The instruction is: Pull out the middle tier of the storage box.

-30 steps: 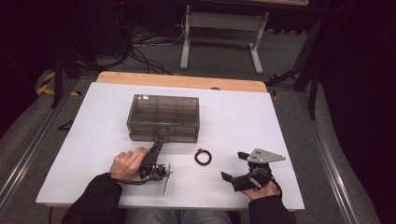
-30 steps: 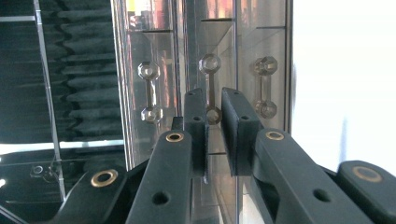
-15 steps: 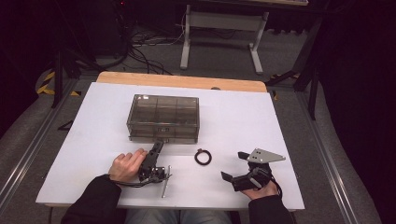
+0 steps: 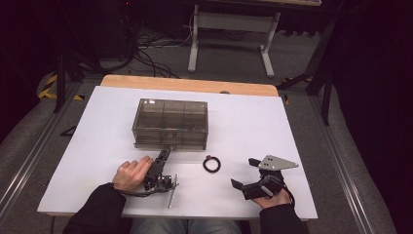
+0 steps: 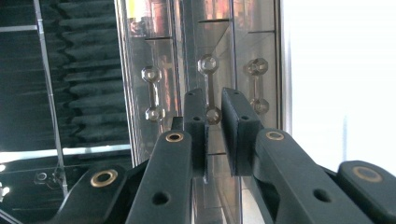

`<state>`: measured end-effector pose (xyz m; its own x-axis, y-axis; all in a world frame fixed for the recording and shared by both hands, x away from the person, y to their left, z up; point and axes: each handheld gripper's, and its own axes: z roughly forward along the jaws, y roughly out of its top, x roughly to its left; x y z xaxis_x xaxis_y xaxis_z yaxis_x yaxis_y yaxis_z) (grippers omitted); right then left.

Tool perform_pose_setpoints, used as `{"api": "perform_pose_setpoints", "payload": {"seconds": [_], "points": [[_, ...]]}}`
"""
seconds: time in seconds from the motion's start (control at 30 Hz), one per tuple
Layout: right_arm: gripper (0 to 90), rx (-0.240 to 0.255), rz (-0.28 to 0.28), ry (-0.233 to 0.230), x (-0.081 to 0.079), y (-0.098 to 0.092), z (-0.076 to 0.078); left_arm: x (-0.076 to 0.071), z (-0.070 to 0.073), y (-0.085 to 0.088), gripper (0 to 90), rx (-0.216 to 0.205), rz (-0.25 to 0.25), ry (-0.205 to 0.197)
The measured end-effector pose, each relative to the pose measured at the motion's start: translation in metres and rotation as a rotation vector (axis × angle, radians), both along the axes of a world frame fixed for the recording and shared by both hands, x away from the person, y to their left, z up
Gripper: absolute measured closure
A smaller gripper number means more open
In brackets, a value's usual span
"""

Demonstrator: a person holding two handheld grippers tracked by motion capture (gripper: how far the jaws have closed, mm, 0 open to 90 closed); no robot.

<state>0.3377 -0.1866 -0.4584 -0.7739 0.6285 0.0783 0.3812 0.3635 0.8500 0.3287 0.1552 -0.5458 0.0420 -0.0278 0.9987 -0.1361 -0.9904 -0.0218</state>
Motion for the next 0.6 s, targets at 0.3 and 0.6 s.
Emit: {"api": "perform_pose_setpoints", "payload": {"seconds": [0.3, 0.6], "points": [[0.2, -0.001, -0.001, 0.000, 0.000, 0.000, 0.000, -0.002, 0.005, 0.001, 76.9, -0.031, -0.010, 0.054], [0.2, -0.001, -0.001, 0.000, 0.000, 0.000, 0.000, -0.006, 0.014, 0.002, 69.6, -0.053, -0.023, 0.118]]}}
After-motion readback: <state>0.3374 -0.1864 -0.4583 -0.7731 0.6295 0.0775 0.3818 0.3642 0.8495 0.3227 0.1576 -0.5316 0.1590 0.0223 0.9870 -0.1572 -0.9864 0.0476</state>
